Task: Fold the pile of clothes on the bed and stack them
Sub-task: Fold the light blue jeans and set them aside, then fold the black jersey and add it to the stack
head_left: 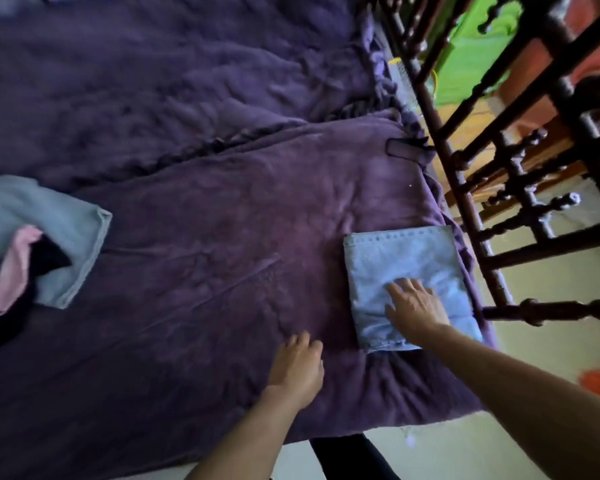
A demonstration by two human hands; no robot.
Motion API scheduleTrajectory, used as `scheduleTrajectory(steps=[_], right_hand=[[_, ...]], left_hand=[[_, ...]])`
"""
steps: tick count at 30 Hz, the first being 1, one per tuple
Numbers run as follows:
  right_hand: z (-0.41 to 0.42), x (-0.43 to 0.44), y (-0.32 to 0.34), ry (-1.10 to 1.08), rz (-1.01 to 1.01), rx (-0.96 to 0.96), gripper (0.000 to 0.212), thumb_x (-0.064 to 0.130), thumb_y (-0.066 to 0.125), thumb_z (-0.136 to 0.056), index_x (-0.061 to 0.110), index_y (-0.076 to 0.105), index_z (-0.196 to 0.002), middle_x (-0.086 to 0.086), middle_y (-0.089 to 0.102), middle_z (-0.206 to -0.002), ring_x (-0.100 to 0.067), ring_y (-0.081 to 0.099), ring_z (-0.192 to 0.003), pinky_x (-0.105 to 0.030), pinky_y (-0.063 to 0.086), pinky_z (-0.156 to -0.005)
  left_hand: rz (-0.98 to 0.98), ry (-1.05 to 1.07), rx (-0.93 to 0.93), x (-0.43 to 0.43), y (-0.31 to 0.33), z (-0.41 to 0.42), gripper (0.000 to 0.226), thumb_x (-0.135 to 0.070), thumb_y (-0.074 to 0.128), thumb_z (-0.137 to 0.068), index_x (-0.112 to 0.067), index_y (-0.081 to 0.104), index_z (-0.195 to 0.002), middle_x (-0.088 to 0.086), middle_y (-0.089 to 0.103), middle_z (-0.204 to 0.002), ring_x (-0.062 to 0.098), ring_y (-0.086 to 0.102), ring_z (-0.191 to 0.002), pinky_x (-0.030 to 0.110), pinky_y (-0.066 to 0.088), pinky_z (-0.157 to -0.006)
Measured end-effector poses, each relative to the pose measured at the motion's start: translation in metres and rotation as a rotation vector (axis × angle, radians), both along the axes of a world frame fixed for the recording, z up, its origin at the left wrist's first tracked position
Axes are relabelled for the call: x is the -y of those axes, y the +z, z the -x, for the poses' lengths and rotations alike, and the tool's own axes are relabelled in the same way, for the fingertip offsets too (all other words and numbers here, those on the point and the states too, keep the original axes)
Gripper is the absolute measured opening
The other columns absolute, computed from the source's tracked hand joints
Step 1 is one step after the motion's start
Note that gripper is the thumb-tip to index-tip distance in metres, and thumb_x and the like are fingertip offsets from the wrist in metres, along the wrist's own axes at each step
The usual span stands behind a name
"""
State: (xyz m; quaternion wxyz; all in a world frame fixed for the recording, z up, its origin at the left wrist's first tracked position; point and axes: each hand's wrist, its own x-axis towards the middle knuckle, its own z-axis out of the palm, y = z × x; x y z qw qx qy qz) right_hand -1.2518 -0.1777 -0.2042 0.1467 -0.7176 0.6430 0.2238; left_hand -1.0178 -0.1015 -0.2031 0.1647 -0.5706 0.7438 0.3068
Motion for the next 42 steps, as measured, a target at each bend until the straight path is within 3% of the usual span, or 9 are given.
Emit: scheduleTrajectory(steps=[4, 14, 20, 28, 33, 37, 42], right_hand=[[-0.093, -0.017, 0.024, 0.049, 0.001, 0.109, 0.030, 0.037, 0.045, -0.093, 0.022, 0.055, -0.117, -0.001, 0.057, -0.121, -0.022, 0.050, -0.119, -0.034, 0.043, -0.087], [-0.360, -0.075, 0.052, 0.229, -0.063, 0.258, 0.025, 0.038, 0.049, -0.091, 0.026, 0.063, -0.107, 0.000, 0.066, -0.114, -0.025, 0.061, -0.107, -0.032, 0.047, -0.078], [-0.520, -0.092, 0.071, 0.321, -0.051, 0.359, 0.031, 0.036, 0.047, -0.092, 0.028, 0.061, -0.118, -0.001, 0.064, -0.121, -0.027, 0.060, -0.111, -0.033, 0.047, -0.084], [-0.682, -0.068, 0.088, 0.487, -0.046, 0.397, 0.022, 0.036, 0.048, -0.092, 0.023, 0.059, -0.106, -0.002, 0.065, -0.112, -0.028, 0.061, -0.105, -0.034, 0.047, -0.079], [-0.780, -0.033, 0.072, 0.477, -0.090, 0.435, 0.028, 0.031, 0.050, -0.091, 0.023, 0.060, -0.115, -0.003, 0.063, -0.117, -0.027, 0.060, -0.107, -0.035, 0.047, -0.082], [-0.865, -0.006, 0.046, 0.427, -0.160, 0.442, 0.025, 0.032, 0.052, -0.087, 0.022, 0.062, -0.107, -0.008, 0.065, -0.114, -0.030, 0.060, -0.105, -0.035, 0.046, -0.081], [-0.985, 0.012, 0.025, 0.337, -0.194, 0.625, 0.046, 0.034, 0.058, -0.088, 0.020, 0.050, -0.130, -0.009, 0.062, -0.123, -0.029, 0.058, -0.113, -0.037, 0.047, -0.092]], left_hand=[[0.001, 0.181, 0.023, -0.031, 0.030, -0.100, 0.028, -0.030, 0.039, -0.096, -0.016, 0.053, -0.117, 0.006, 0.053, -0.122, 0.028, 0.051, -0.115, 0.039, 0.040, -0.093], [0.117, 0.553, 0.005, -0.132, 0.087, -0.379, 0.026, -0.032, 0.042, -0.098, -0.021, 0.054, -0.118, -0.002, 0.057, -0.116, 0.019, 0.058, -0.106, 0.030, 0.045, -0.083], [0.170, 0.724, 0.093, -0.175, 0.120, -0.531, 0.026, -0.032, 0.043, -0.096, -0.021, 0.056, -0.117, -0.002, 0.058, -0.117, 0.019, 0.058, -0.107, 0.032, 0.046, -0.085], [0.232, 0.880, 0.112, -0.190, 0.136, -0.655, 0.027, -0.032, 0.045, -0.095, -0.022, 0.057, -0.117, -0.001, 0.057, -0.119, 0.018, 0.057, -0.111, 0.029, 0.044, -0.091], [0.250, 0.886, 0.126, -0.175, 0.126, -0.728, 0.033, -0.035, 0.044, -0.096, -0.025, 0.054, -0.126, -0.006, 0.054, -0.128, 0.014, 0.053, -0.117, 0.027, 0.039, -0.094], [0.193, 0.898, 0.145, -0.156, 0.110, -0.791, 0.034, -0.035, 0.044, -0.095, -0.026, 0.055, -0.126, -0.005, 0.055, -0.129, 0.016, 0.054, -0.117, 0.027, 0.040, -0.094], [0.191, 0.990, 0.123, -0.134, 0.086, -0.863, 0.029, -0.032, 0.046, -0.094, -0.023, 0.058, -0.120, -0.003, 0.058, -0.121, 0.017, 0.057, -0.111, 0.030, 0.044, -0.090]])
